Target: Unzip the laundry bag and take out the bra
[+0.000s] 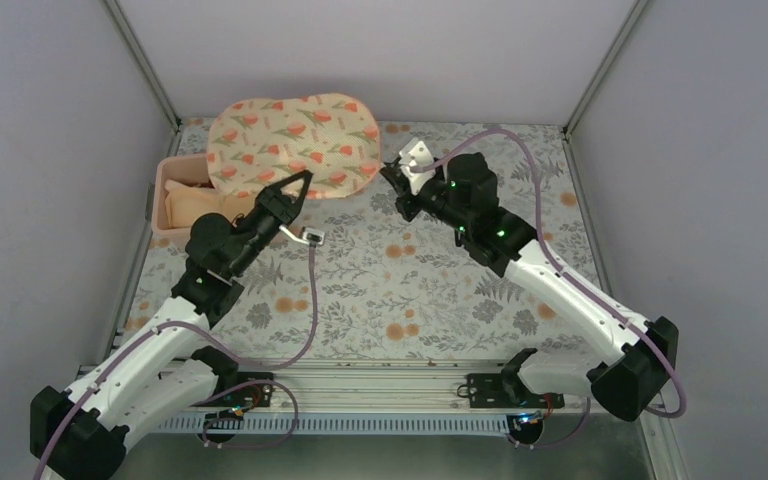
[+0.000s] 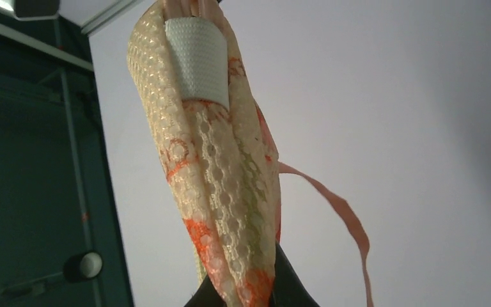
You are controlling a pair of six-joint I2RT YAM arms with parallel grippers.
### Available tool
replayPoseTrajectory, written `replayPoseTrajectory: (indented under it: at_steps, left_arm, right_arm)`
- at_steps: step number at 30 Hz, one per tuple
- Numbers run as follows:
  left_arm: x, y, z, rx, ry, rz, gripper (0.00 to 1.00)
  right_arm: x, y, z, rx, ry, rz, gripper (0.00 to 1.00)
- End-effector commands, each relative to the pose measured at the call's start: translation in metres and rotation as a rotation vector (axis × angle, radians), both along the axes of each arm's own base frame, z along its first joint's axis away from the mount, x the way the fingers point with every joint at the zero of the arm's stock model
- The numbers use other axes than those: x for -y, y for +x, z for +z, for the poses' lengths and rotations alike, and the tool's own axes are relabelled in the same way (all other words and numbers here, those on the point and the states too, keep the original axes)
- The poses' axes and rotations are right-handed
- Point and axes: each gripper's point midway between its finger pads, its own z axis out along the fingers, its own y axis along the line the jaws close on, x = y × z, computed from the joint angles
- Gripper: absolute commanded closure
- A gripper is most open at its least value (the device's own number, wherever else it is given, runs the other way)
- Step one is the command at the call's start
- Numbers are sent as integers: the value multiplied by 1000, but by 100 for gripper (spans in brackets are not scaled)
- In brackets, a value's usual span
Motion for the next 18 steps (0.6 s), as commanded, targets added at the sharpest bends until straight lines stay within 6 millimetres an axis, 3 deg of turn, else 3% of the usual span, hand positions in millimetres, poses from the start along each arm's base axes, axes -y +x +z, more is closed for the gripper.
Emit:
replayPoseTrajectory:
  at_steps: [1,6,9,12,15,18]
  left_arm:
    - [9,-18,-2,-60,-51,-93,98]
    - [28,-33,-21,-362,-222,-213,98]
    - [39,-45,-29,-718,-464,-313,98]
    - [51,-68,-56,-1047,-608,-409,98]
    - [59,-87,-71,-1264,-714,-499,98]
    - [63,-93,-82,-1398,-798,-533,98]
  right_arm:
    - [33,9,6,-20,-20,-35,97]
    - [32,0,2,-47,-42,47,97]
    - [19,-26,0,-61,-49,210,96]
    - [12,-54,2,-77,-29,348,97]
    - [8,-77,3,-100,-8,463,97]
    - [6,-85,-1,-144,2,505,97]
